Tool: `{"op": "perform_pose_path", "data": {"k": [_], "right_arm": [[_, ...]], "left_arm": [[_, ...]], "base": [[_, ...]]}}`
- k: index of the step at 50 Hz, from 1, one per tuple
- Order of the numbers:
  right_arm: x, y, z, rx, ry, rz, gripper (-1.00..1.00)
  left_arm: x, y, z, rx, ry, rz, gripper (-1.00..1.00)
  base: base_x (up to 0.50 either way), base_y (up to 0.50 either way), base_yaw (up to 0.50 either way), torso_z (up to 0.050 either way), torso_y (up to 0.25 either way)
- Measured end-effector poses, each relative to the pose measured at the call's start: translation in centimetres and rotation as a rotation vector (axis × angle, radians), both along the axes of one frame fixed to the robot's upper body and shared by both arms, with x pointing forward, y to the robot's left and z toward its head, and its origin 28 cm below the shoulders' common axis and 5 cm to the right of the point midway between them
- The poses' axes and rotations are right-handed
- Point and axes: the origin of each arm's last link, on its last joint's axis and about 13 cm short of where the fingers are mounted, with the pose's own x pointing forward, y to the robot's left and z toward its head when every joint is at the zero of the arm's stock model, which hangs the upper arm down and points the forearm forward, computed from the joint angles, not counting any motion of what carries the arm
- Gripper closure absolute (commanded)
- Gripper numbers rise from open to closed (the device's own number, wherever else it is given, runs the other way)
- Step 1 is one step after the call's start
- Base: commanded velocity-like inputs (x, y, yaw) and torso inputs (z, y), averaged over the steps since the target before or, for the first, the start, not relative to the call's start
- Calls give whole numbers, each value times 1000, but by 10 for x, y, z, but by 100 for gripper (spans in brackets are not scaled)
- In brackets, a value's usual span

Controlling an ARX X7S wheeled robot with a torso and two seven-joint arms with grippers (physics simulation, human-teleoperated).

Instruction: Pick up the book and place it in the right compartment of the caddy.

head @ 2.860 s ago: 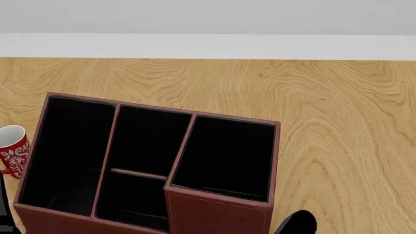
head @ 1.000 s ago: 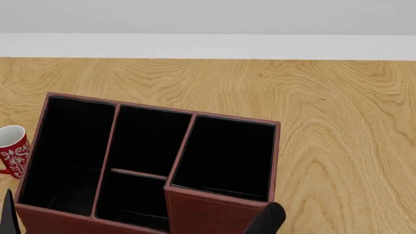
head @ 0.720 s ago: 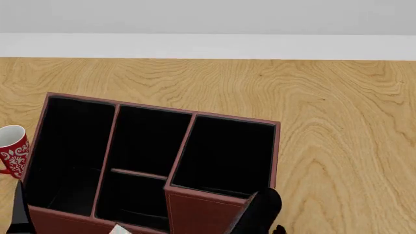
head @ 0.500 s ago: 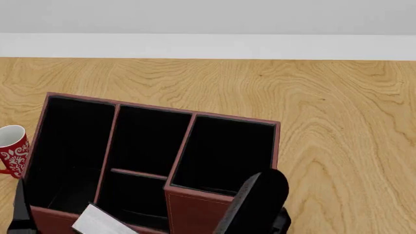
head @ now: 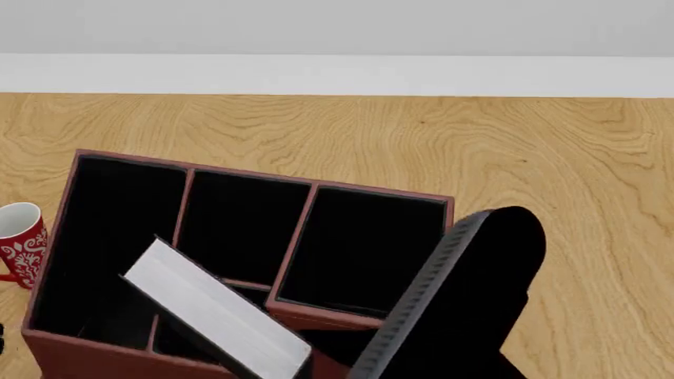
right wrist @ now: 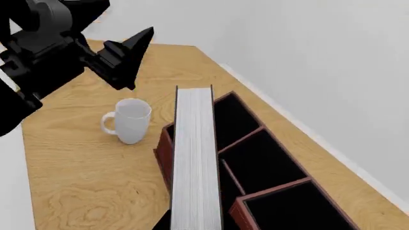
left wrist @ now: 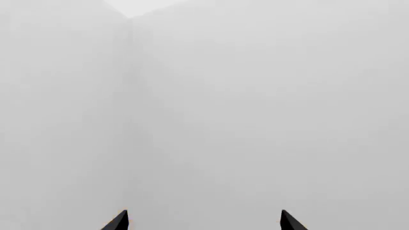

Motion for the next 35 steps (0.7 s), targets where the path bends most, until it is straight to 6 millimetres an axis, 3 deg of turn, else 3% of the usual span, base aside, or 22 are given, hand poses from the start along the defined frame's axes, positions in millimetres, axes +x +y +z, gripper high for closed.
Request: {"op": "perform_pose_path", "data": {"k": [8, 14, 35], "right_arm": [[-1, -5, 4, 24, -24, -48, 100], [-2, -6, 10, 40, -48, -74, 100], [2, -8, 43, 133, -180, -244, 100]], "left_arm": [[-2, 21, 34, -33, -169, 170, -100], [-4, 32, 49, -54, -242, 255, -100], [5, 40, 54, -91, -288, 300, -100]], "base": [[0, 0, 0, 0, 1], [0, 0, 0, 0, 0], [0, 0, 0, 0, 1]]}}
